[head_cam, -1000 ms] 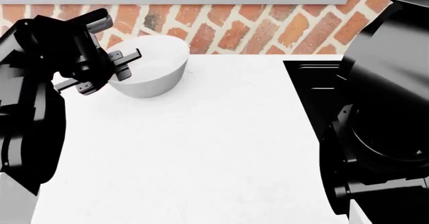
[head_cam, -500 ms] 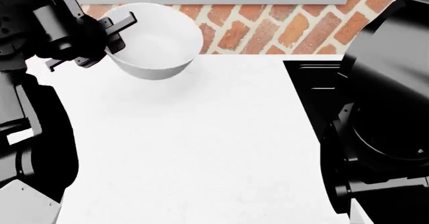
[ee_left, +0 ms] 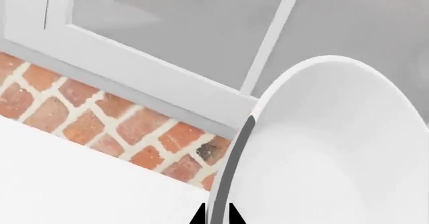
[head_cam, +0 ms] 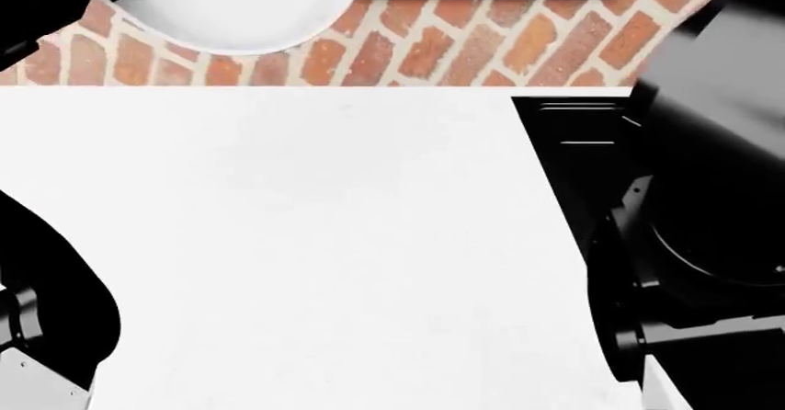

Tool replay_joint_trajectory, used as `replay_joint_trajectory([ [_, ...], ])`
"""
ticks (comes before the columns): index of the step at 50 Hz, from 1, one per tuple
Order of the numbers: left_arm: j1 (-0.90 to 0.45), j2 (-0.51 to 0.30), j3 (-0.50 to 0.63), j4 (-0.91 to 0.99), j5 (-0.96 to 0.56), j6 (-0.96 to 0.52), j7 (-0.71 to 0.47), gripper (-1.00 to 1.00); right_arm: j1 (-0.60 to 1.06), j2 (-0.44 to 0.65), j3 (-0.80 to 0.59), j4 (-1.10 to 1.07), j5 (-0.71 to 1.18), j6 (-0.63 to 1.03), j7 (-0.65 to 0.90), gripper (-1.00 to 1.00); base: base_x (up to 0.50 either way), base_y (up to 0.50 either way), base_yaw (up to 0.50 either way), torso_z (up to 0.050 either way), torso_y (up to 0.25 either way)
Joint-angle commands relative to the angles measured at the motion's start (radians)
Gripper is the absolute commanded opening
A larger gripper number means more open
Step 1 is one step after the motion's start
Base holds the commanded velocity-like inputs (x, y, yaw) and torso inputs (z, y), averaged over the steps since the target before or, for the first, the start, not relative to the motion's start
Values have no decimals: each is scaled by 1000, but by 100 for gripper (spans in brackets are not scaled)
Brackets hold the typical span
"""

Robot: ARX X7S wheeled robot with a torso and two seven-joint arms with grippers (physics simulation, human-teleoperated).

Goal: Place the two vegetables and bowl onto the tray for setting up a vegetable dip station.

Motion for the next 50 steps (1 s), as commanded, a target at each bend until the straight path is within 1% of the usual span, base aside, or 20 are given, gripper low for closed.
replay_joint_trajectory([
  [1, -9, -29, 45, 137, -152, 11, -42, -100, 14, -8, -23, 2, -1, -5, -8, 100, -500, -1, 0, 0, 0],
  [4, -9, -30, 54, 141, -176, 15, -54, -100, 19, -7, -27, 2, -2, 1, -11, 100, -500, -1, 0, 0, 0],
  [14, -2, -55, 85, 155, -160, 40, -32, -100, 20, -13, -21, 0, 15, -3, -3, 100, -500, -33, 0, 0, 0],
  [27, 1, -72, 109, 158, -172, 67, -30, -100, 16, -8, -24, -25, 43, -8, 1, 100, -442, -371, 0, 0, 0],
  [35, -1, -80, 122, 159, -184, 80, -34, -100, 12, -4, -27, -36, 51, -6, -2, 100, -134, -500, 0, 0, 0],
  [50, 11, -91, 147, 168, -197, 106, -28, -100, 10, -4, -25, -46, 63, -5, 1, 100, -3, -500, 0, 0, 0],
])
